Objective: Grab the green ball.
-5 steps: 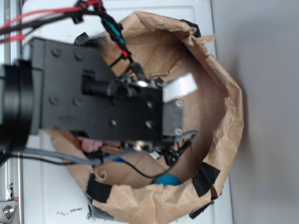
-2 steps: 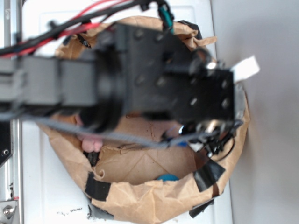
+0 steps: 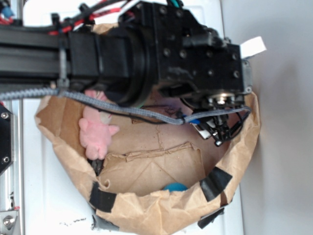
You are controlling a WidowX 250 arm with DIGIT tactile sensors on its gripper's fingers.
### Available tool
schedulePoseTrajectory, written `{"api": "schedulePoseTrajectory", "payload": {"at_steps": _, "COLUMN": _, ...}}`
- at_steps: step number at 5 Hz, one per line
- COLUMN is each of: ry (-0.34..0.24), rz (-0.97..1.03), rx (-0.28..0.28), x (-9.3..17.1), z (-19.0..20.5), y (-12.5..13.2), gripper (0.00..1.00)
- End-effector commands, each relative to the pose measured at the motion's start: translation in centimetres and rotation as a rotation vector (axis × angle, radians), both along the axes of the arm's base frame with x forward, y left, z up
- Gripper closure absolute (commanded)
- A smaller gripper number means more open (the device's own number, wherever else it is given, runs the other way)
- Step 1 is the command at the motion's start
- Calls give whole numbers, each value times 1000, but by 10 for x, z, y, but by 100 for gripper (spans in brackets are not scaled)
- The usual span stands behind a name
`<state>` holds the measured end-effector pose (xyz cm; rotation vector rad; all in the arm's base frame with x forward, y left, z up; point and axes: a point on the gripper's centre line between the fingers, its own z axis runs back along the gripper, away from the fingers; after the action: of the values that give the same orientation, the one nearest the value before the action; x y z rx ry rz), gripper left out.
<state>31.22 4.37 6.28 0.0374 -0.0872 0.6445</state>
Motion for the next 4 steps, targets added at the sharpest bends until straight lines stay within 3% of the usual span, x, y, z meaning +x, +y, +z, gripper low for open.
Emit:
{"api": "schedulePoseTrajectory", "payload": {"at_steps": 1, "ry": -53, "rz": -69, "rx": 22, "x": -10, "z": 9, "y": 9, "gripper": 0}}
{"api": "schedulePoseTrajectory", "payload": {"at_steps": 4, "ry": -46, "rz": -133, "rx": 21, "x": -37, "z": 25, "y": 9, "gripper": 0}}
